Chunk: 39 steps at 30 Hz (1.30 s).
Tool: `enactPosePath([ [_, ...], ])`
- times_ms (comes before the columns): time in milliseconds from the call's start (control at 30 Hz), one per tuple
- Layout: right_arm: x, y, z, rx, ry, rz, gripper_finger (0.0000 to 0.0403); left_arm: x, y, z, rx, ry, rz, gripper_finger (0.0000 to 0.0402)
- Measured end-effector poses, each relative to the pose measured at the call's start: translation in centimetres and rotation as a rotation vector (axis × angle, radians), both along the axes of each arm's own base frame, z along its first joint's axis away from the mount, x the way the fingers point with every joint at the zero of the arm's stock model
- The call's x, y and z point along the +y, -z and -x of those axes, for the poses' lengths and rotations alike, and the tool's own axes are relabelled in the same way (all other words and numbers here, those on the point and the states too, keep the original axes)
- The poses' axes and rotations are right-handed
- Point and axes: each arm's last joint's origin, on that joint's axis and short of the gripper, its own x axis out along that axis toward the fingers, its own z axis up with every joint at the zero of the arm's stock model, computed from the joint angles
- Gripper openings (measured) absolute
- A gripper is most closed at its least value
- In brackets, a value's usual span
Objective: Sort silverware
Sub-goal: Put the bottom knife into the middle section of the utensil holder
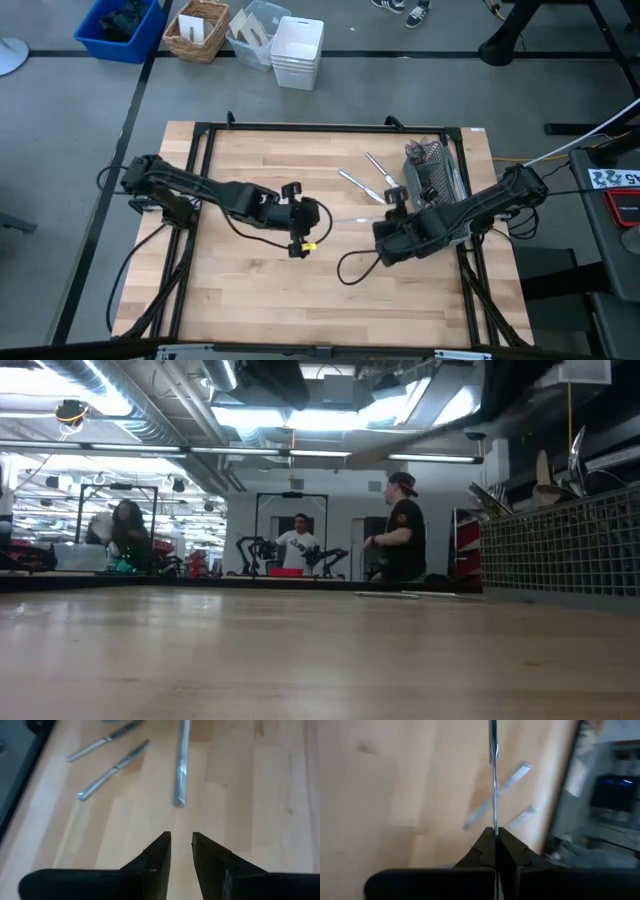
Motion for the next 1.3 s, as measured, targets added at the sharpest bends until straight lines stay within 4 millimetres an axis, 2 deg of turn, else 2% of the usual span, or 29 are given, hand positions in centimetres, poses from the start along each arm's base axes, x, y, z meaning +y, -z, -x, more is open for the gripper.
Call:
enactPosePath([
  [133, -0.6, -3.0, 0.7, -0.043, 0.049, 0.077, 0.0003, -0.2, -0.5, 0.3, -0.037, -0.054, -0.053, 0.0072],
  [233, -0.6, -4.2, 0.8, -0.060, 0.044, 0.075, 0.0003, 0.0, -0.7, -0.2, -0.088, -0.064, -0.060, 0.0072],
  [467, -1.7, -4.4, 0.4, -0.011, 0.062, -0.017, 0.0002, 0.7, -2.6, -2.2, -0.302, 0.019, -0.126, 0.0072],
  [567, -2.5, -4.4, 0.2, 0.029, 0.078, -0.089, 0.0002, 0.8, -2.8, -3.6, -0.409, 0.061, -0.142, 0.0072],
  [800, -4.2, -4.1, -0.3, 0.105, 0.143, -0.300, 0.0002, 0.6, 0.2, -6.6, -0.397, 0.160, -0.185, 0.0072],
  [1000, -4.1, -4.1, -0.2, 0.163, 0.079, -0.405, 0.0001, 0.2, 3.5, -8.8, -0.367, 0.177, -0.207, 0.0072],
  [1167, -3.8, -4.1, -0.2, 0.180, 0.061, -0.460, 0.0005, -0.1, 5.0, -10.5, -0.453, 0.172, -0.207, 0.0072],
  [1300, -3.8, -4.1, -0.3, 0.176, 0.058, -0.475, 0.0006, -0.4, 5.3, -11.5, -0.566, 0.180, -0.181, 0.0072],
])
